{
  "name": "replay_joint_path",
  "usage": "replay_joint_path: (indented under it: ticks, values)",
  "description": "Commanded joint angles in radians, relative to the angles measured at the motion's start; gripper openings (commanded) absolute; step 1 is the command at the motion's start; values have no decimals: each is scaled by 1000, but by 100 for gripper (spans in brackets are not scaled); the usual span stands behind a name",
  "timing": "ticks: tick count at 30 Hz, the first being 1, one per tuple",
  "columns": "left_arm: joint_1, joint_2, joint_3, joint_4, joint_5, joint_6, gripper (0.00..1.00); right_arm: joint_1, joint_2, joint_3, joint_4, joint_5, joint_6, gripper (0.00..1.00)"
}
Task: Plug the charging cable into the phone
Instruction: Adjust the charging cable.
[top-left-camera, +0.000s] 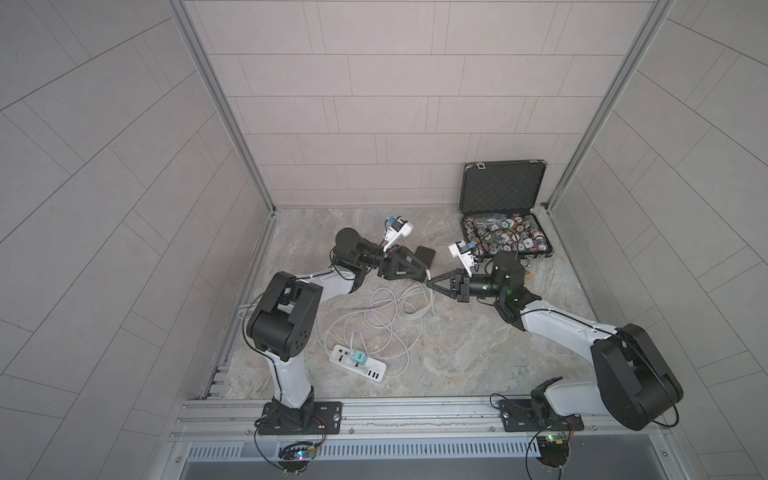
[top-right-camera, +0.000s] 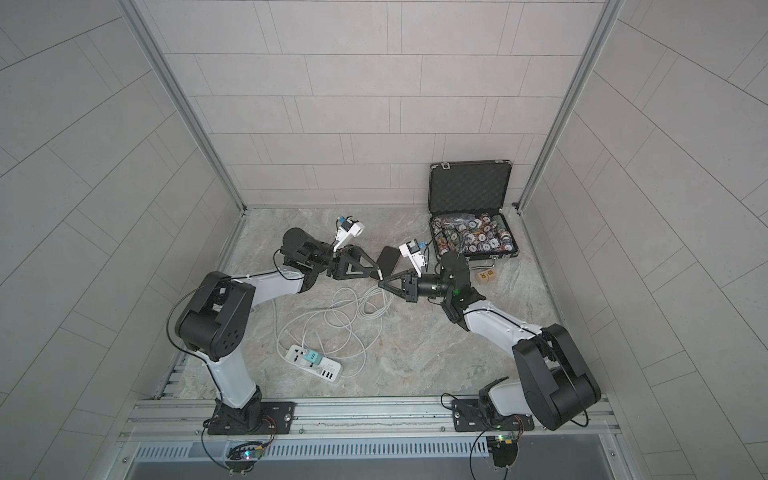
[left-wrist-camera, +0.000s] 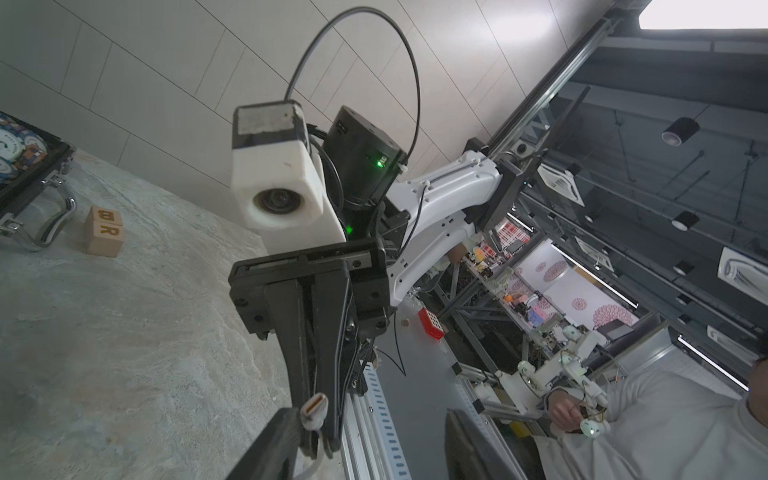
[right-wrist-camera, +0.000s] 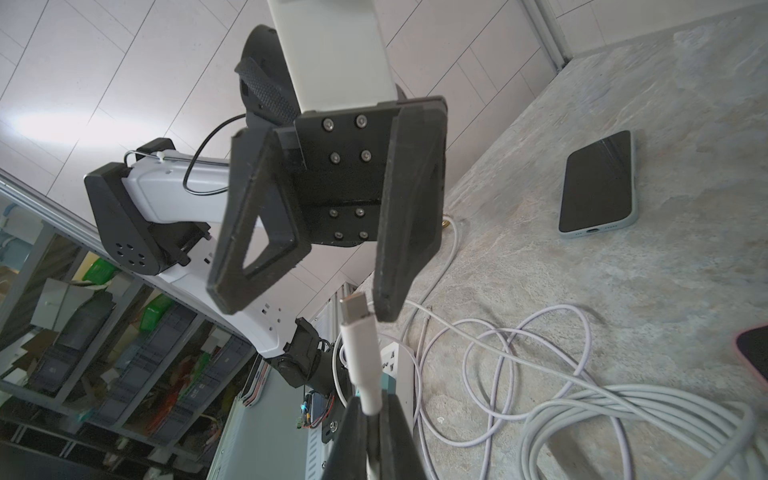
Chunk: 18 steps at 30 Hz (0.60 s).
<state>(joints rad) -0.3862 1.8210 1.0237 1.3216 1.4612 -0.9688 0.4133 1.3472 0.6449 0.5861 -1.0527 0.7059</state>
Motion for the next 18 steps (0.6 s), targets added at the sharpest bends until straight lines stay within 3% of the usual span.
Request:
replay_joint_path:
  ticks: [1,7,11,14,17,18]
  values:
    - [9,-19,19,39,106,98,56,10,-52,31,-117,-59,-171,8]
    - [30,44,135,41,164,67,57,33,-64,172,-653,29,-633,7]
    - [32,96,246,42,183,5,68,34,-55,185,-627,66,-653,7]
    - [51,154,371,42,182,-120,79,33,-86,159,-575,148,-666,7]
    - [71,213,497,42,182,-283,99,34,-135,123,-551,225,-705,7]
    - [76,222,521,42,180,-322,100,33,-149,110,-541,250,-715,7]
